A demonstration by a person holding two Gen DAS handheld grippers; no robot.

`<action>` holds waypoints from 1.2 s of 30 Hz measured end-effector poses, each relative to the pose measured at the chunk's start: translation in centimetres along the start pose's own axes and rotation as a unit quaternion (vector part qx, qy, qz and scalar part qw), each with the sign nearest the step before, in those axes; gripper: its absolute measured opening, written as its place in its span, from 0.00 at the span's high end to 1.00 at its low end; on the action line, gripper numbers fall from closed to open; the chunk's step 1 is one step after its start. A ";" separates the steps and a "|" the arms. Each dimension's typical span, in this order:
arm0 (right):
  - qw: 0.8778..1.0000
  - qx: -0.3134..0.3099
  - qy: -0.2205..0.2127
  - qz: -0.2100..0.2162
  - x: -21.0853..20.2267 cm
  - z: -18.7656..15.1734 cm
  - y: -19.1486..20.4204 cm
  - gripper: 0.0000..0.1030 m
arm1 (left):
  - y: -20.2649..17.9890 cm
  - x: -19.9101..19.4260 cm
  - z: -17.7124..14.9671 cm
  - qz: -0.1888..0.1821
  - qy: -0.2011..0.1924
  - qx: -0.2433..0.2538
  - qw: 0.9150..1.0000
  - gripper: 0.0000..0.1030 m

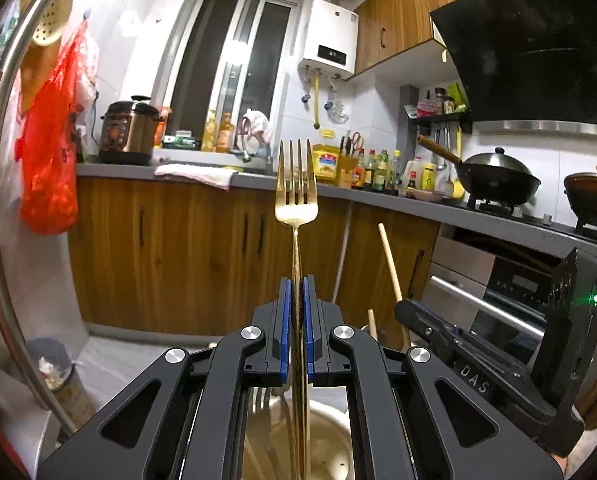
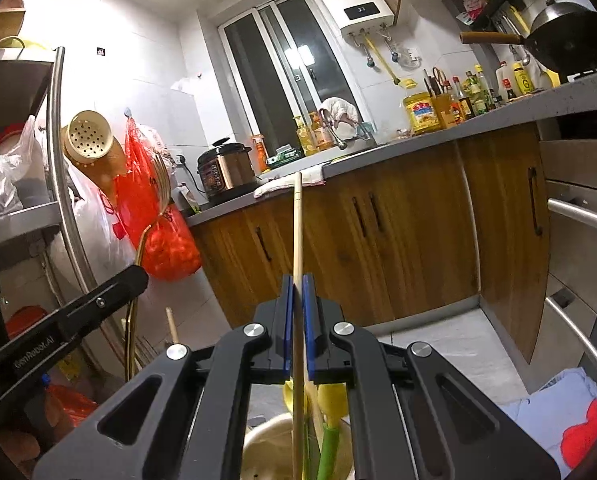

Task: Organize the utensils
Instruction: 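Carry the chopstick into the smaller cup with the right tool while the left tool lifts the gold fork, then lower the gold fork into the larger cup and open the left tool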

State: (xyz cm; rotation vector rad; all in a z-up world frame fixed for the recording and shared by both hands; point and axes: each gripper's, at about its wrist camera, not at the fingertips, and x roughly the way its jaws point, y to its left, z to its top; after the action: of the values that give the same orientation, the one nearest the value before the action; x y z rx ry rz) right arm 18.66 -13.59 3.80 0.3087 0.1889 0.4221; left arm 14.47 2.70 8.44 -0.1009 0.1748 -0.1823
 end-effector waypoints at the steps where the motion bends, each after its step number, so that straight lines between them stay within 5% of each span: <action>1: 1.000 -0.004 -0.001 -0.005 0.0 -0.4 0.0 0.95 | 0.0 0.0 -0.2 0.002 -0.001 0.003 1.000 0.94; 10: 0.999 -0.045 0.014 -0.003 -0.9 -2.7 0.6 0.95 | -0.5 -1.7 -1.7 0.004 0.005 0.032 0.999 0.94; 18: 0.996 -0.086 0.034 0.005 -3.3 -4.2 1.1 0.95 | -0.7 -2.7 -3.7 -0.010 0.064 0.028 0.998 0.94; 28: 0.993 -0.087 0.076 0.005 -3.9 -5.5 1.3 0.95 | -0.4 -3.6 -5.5 -0.007 0.115 0.027 0.993 0.94; 36: 0.992 -0.092 0.091 0.000 -3.9 -5.4 1.3 0.95 | -0.5 -3.7 -5.6 -0.006 0.119 0.036 0.992 0.93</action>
State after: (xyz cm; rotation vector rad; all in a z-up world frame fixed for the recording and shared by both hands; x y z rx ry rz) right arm 13.37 -12.79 -0.40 0.0893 0.3261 0.4641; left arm 9.75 2.46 3.66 -0.0088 0.4053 -0.2114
